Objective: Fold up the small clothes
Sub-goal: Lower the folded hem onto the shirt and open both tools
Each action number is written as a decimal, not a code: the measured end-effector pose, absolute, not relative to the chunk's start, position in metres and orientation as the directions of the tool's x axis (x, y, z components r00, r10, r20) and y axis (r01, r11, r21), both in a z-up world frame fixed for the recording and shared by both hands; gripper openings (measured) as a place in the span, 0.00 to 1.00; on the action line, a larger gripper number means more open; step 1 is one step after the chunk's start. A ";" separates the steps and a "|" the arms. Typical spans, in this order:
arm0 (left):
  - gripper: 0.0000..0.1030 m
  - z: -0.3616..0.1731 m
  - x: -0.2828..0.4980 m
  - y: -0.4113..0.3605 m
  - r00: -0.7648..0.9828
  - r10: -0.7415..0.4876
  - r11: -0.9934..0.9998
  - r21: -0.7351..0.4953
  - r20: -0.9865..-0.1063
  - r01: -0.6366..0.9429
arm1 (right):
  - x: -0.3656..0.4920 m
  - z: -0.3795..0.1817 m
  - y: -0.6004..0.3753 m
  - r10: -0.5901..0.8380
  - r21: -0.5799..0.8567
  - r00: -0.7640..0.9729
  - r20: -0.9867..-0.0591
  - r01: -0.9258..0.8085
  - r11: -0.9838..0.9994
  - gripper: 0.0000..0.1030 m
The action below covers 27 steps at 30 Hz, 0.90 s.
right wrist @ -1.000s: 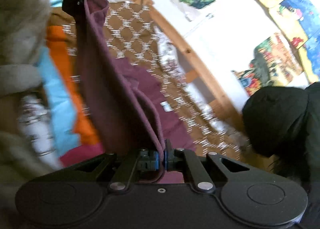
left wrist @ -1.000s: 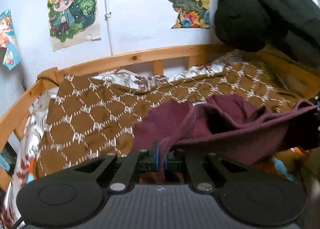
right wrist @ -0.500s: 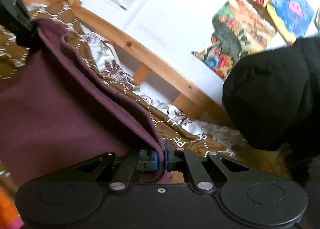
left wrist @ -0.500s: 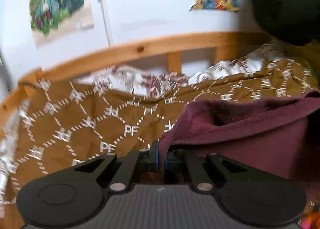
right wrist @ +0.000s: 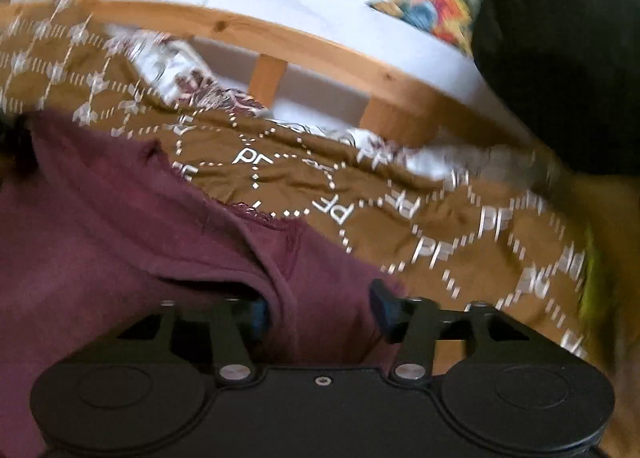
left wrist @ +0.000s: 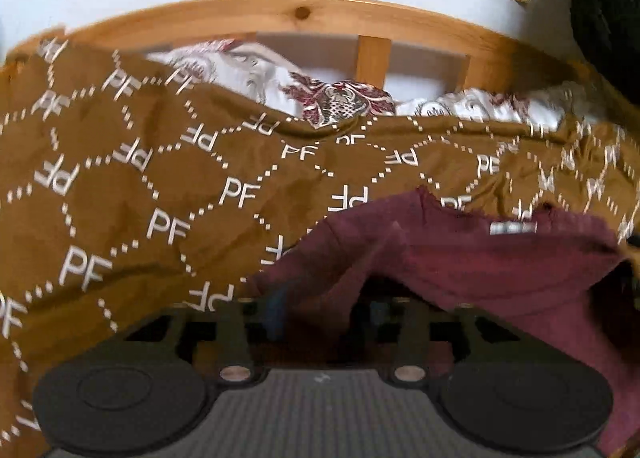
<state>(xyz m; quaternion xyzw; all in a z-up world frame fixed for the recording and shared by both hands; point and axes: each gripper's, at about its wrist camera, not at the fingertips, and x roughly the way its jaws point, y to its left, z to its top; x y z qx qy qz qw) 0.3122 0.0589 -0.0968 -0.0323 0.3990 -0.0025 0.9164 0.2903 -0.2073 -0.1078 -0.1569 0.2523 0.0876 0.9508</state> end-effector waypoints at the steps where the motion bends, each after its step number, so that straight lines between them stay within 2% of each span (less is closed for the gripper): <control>1: 0.61 -0.095 0.312 0.062 0.680 -0.042 0.996 -0.087 -0.732 -0.032 | 0.290 -0.107 -0.213 0.118 -0.196 0.846 -0.520 -0.252 0.948 0.83; 3: 0.68 -0.092 0.311 0.069 0.677 -0.064 0.989 -0.136 -0.733 -0.054 | 0.288 -0.103 -0.223 0.161 -0.093 0.840 -0.518 -0.242 0.966 0.93; 5: 0.86 -0.090 0.309 0.074 0.683 -0.057 0.985 -0.153 -0.729 -0.081 | 0.287 -0.100 -0.230 0.202 -0.023 0.836 -0.511 -0.248 0.969 0.96; 7: 0.94 -0.088 0.306 0.077 0.696 -0.042 0.983 -0.155 -0.717 -0.100 | 0.285 -0.098 -0.232 0.235 0.014 0.833 -0.501 -0.264 0.964 0.99; 10: 0.97 -0.085 0.303 0.080 0.695 -0.038 0.982 -0.156 -0.718 -0.107 | 0.277 -0.096 -0.226 0.254 -0.011 0.826 -0.503 -0.300 0.954 0.99; 15: 0.98 -0.088 0.299 0.076 0.686 -0.033 0.988 -0.128 -0.727 -0.088 | 0.258 -0.103 -0.208 0.248 -0.129 0.798 -0.549 -0.374 0.918 0.99; 20: 0.98 -0.092 0.300 0.070 0.678 -0.032 0.993 -0.100 -0.734 -0.062 | 0.252 -0.119 -0.197 0.187 -0.265 0.797 -0.574 -0.396 0.879 0.99; 23: 0.97 -0.096 0.302 0.068 0.673 -0.018 0.995 -0.081 -0.739 -0.062 | 0.254 -0.120 -0.201 0.151 -0.283 0.819 -0.554 -0.357 0.890 0.82; 24: 0.97 -0.097 0.302 0.068 0.672 -0.015 0.995 -0.077 -0.740 -0.063 | 0.255 -0.118 -0.204 0.145 -0.273 0.824 -0.548 -0.340 0.900 0.69; 25: 0.97 -0.098 0.303 0.068 0.670 -0.008 0.995 -0.072 -0.743 -0.068 | 0.257 -0.117 -0.207 0.142 -0.258 0.830 -0.540 -0.323 0.910 0.46; 27: 0.97 -0.101 0.304 0.068 0.663 0.012 0.995 -0.056 -0.748 -0.081 | 0.262 -0.113 -0.215 0.125 -0.222 0.841 -0.526 -0.278 0.935 0.09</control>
